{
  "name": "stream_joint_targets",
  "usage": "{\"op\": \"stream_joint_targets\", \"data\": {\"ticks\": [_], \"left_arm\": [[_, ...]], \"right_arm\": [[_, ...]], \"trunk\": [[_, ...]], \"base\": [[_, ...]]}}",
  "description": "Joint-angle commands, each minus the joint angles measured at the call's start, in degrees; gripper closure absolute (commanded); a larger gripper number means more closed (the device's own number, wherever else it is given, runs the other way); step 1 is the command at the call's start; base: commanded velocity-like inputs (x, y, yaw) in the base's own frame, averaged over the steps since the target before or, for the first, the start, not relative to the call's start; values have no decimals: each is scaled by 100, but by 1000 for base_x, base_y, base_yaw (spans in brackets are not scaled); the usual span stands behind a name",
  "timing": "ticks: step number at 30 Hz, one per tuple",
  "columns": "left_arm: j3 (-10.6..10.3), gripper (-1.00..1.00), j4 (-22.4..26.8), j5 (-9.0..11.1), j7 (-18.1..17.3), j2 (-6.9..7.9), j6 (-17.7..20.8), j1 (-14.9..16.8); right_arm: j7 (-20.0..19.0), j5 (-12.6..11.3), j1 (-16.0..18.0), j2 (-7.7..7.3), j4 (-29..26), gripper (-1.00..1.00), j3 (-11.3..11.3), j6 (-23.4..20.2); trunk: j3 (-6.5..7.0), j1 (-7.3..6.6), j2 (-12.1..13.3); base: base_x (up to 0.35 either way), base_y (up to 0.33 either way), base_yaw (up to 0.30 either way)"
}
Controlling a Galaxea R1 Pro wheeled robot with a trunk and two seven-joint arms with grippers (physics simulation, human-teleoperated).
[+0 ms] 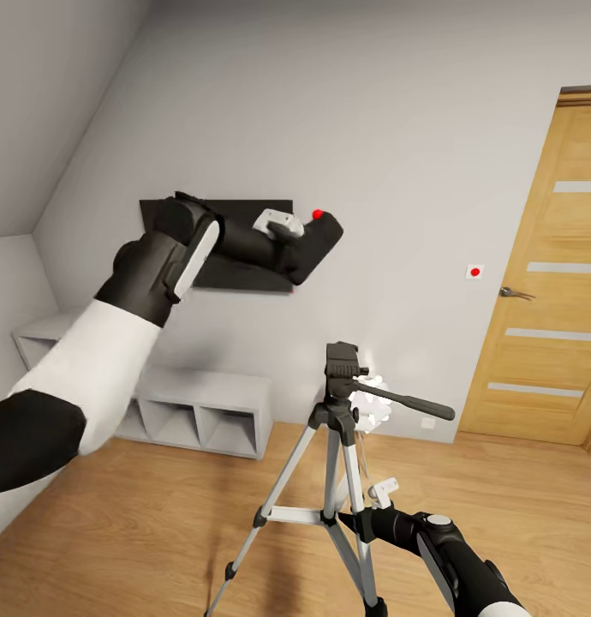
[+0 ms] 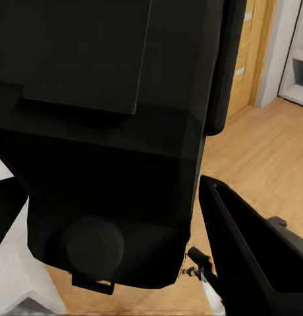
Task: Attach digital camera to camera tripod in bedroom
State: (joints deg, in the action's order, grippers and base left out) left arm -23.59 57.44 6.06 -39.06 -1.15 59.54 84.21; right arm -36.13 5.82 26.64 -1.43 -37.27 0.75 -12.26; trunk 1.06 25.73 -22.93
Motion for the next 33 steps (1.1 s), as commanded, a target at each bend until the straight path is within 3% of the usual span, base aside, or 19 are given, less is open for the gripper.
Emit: {"op": "stream_joint_targets", "data": {"ticks": [1, 4, 5, 8, 11, 12, 14, 15, 18, 22, 27, 33], "left_arm": [[-187, 100, -191, -185, -300, -1, 42, 264], [-466, 100, -412, -471, -755, -9, 34, 600], [-633, 100, -542, -623, -1078, -18, 15, 783], [-818, 100, -705, -825, -1585, -24, -36, 984], [-966, 100, -853, -1254, -2358, 13, -154, 1143], [-1009, 100, -877, -1443, -2643, 44, -255, 1171], [-1092, 100, -892, -1615, -2928, 79, -421, 1189], [-1249, 100, -902, -1768, -3219, 110, -648, 1200], [-1637, 100, -944, -1964, -3810, 148, -1155, 1212], [-1989, 100, -1081, -2025, -4556, 217, -1633, 1219], [-2067, 100, -1176, -2019, -4729, 335, -1740, 1220], [-2094, 100, -1169, -2041, -4762, 351, -1778, 1221]], "right_arm": [[96, 376, -8, 0, 111, 100, -5, 21], [97, 376, -9, -2, 110, 100, -3, 21], [97, 373, -9, 0, 110, 100, -4, 21], [97, 370, -9, 1, 108, 100, -4, 21], [97, 368, -8, 2, 111, 100, -4, 21], [97, 368, -7, 2, 112, 100, -4, 21], [97, 368, -8, 2, 113, 100, -4, 21], [97, 368, -9, 2, 114, 100, -5, 21], [97, 368, -8, 3, 114, 100, -5, 21], [97, 367, -7, 3, 114, 100, 2, 21], [104, 367, -7, 3, 114, 100, 1, 21], [106, 367, -9, 3, 114, 100, -1, 21]], "trunk": [[-7, 5, 1], [-7, 5, 1], [-7, 5, 1], [-7, 5, 1], [-7, 5, 1], [-7, 5, 1], [-7, 5, 1], [-7, 5, 1], [-7, 5, 1], [-7, 5, 1], [-7, 5, 1], [-7, 5, 1]], "base": [[0, 0, 0], [0, 0, 0], [0, 0, 0], [0, 0, 0], [0, 0, 0], [0, 0, 0], [0, 0, 0], [0, 0, 0], [0, 0, 0], [0, 0, 0], [0, 0, 0], [0, 0, 0]]}}
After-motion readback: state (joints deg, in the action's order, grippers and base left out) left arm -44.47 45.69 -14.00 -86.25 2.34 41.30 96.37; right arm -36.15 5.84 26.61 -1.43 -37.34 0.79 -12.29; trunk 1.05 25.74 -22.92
